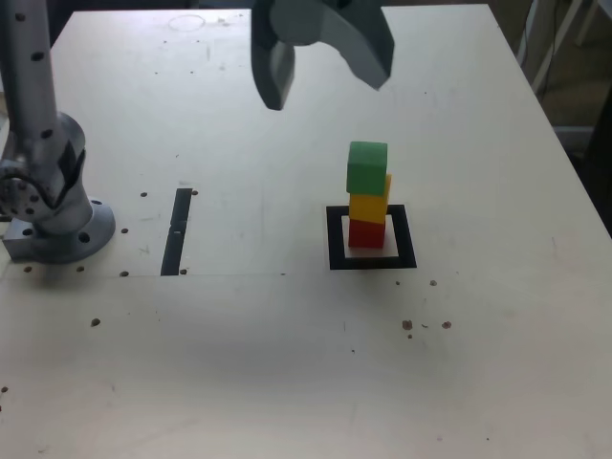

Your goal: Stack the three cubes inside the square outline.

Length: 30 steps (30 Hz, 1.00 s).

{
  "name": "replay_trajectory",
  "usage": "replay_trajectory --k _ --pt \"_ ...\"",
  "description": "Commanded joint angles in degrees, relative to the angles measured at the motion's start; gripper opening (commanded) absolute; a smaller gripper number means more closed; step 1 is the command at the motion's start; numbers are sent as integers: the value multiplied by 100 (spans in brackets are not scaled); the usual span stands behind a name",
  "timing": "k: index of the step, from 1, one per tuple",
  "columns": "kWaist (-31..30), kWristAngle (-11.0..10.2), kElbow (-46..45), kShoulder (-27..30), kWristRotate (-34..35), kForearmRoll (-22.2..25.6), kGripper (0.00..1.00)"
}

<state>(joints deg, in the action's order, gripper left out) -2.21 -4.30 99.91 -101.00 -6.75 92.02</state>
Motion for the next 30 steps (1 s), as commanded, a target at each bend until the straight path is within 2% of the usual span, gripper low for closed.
replay_trajectory --k 1,8,13,18,30 --pt "-8 6 -207 649 -21 62 99" --pt "-8 -45 -1642 1375 3 -101 99" --pt "-8 -120 -2743 1563 66 -507 99" --pt "-8 -121 -3324 1602 94 -859 99" --pt "342 -38 -5112 1597 174 -2304 99"
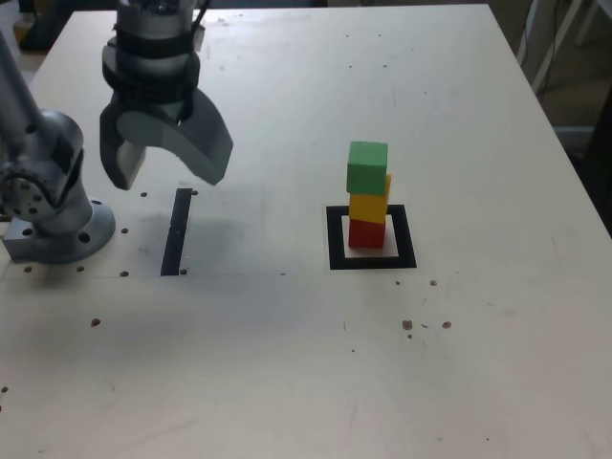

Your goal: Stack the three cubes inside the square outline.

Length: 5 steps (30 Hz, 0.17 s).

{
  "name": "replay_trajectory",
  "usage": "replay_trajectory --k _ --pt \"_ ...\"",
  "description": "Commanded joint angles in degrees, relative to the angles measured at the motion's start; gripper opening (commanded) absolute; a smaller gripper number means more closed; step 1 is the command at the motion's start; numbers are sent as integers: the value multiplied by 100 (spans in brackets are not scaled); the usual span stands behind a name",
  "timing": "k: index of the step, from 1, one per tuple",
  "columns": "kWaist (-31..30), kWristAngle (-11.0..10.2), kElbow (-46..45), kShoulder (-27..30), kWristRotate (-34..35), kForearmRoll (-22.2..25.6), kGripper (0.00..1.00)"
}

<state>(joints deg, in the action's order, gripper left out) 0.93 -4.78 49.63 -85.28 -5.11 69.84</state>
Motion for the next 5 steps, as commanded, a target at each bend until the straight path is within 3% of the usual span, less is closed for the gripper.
replay_trajectory --k 1,5 --pt "66 9 -253 29 9 -212 99" --pt "161 -23 -840 15 9 -649 99"
